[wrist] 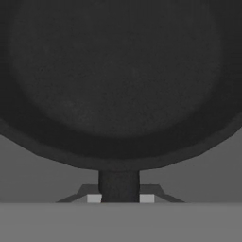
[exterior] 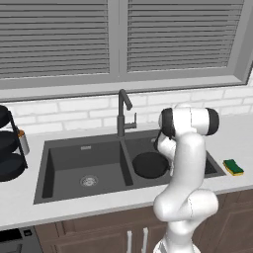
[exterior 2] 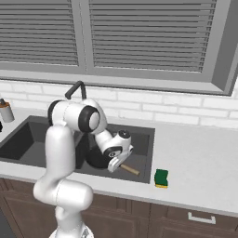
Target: Pick the pan and sponge and place them into the sink. Then turn on the water.
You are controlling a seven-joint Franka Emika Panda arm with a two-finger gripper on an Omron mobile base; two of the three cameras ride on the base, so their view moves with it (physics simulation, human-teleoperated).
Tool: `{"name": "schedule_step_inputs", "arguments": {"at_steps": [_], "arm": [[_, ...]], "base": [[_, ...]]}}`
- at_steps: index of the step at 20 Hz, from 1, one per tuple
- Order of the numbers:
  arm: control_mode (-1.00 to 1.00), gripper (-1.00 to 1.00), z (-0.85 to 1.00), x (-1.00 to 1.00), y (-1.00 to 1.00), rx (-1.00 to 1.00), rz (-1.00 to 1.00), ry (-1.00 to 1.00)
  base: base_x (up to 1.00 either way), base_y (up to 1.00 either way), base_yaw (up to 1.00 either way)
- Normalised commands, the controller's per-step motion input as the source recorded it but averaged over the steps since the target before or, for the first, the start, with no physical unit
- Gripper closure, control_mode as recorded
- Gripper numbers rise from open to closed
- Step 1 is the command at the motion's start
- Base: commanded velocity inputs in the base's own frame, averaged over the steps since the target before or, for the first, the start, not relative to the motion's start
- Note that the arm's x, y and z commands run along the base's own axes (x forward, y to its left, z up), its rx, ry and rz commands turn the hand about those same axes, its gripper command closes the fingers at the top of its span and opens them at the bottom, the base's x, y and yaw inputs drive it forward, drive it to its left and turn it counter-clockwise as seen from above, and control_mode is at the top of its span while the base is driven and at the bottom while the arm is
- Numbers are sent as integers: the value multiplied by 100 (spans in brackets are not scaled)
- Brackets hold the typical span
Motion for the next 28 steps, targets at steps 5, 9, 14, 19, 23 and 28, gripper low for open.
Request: {"name": "schedule_step_inputs", "arguments": {"at_steps": [5, 9, 14, 19, 23, 28], "arm": [[-100, 100, -49, 14, 0, 0, 0, 0], [-100, 100, -51, 13, 0, 0, 0, 0], [-100, 100, -43, 10, 0, 0, 0, 0], [-100, -100, -42, 3, 5, 0, 1, 0], [-100, -100, 10, 0, 3, 0, 1, -1], [-100, -100, 76, -4, 19, -2, 0, 7]], "base": [[0, 0, 0], [0, 0, 0], [0, 0, 0], [0, 0, 0], [0, 0, 0], [0, 0, 0]]}}
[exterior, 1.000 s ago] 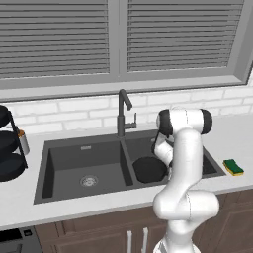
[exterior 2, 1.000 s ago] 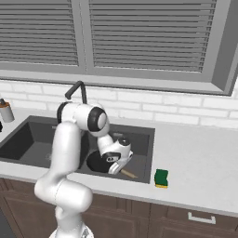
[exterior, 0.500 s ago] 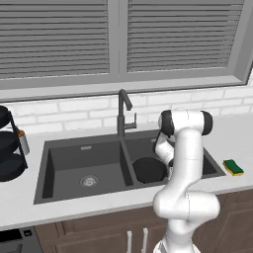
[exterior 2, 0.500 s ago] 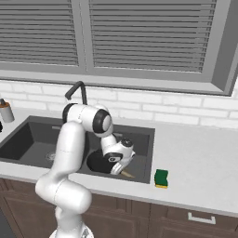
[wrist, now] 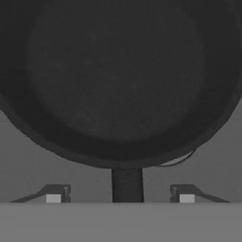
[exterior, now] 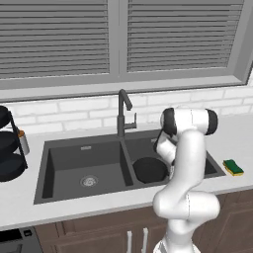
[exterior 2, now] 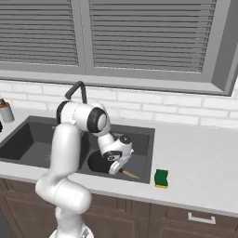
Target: Pick the pan and sponge and place them into the sink. Then turn on the water.
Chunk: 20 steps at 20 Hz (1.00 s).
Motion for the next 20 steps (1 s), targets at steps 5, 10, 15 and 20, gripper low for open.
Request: {"name": "schedule_step_inputs", "arguments": {"at_steps": [5, 10, 15, 20], "arm": [[-100, -100, 100, -12, 5, -6, 0, 9], [-100, -100, 100, -7, 0, 0, 0, 9], [-100, -100, 100, 0, 0, 0, 0, 18], [-100, -100, 100, -15, -3, 0, -3, 27]], "base": [[0, 0, 0], [0, 0, 0], [0, 0, 0], [0, 0, 0]]}}
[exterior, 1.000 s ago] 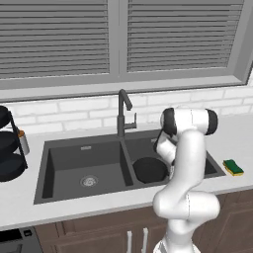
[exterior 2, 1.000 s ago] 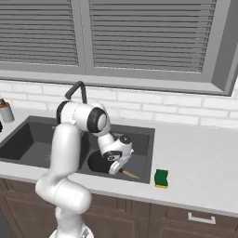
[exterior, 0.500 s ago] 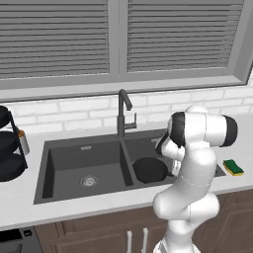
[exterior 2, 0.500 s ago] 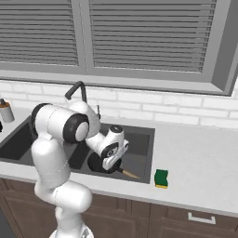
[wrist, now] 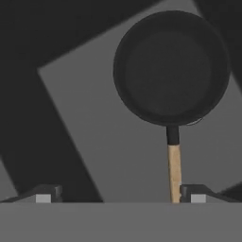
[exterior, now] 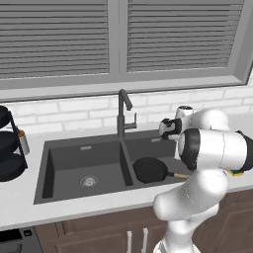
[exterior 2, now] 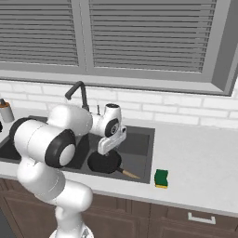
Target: Pick the pan and sponge and place them into the sink. Then turn on the water.
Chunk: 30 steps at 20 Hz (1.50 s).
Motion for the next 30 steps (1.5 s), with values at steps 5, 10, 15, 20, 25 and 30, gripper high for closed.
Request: {"name": "schedule_step_inputs", "arguments": {"at_steps": [5, 10, 15, 20, 25, 30], "arm": [[-100, -100, 15, -8, -12, -1, -5, 17], [-100, -100, 2, -5, -1, 0, -2, -4], [-100, -100, 27, -28, -9, 0, -20, -35], [-100, -100, 50, -20, -10, -6, -36, -9], [-100, -100, 55, -1, -20, -16, -37, 17], [-100, -100, 16, 0, -55, -10, -19, 20]], "base": [[0, 0, 0], [0, 0, 0], [0, 0, 0], [0, 0, 0], [0, 0, 0], [0, 0, 0]]}}
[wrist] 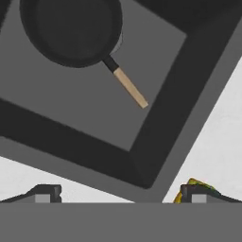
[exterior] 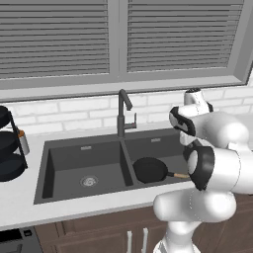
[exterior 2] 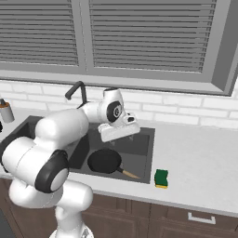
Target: Pick the pan and sponge and place them into the sink. Then turn on the water.
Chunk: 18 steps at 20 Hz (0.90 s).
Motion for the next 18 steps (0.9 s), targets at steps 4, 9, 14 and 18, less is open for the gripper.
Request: {"name": "schedule_step_inputs", "arguments": {"at_steps": [4, 9, 14, 18], "arm": [[-100, -100, 0, -6, -82, 0, -1, 2], [-100, -100, 0, -21, -71, 1, 0, -3], [-100, -100, -9, -31, -44, 5, 0, -1], [-100, -100, -11, -25, -35, 6, 0, 0]], "base": [[0, 0, 0], [0, 0, 0], [0, 0, 0], [0, 0, 0]]}}
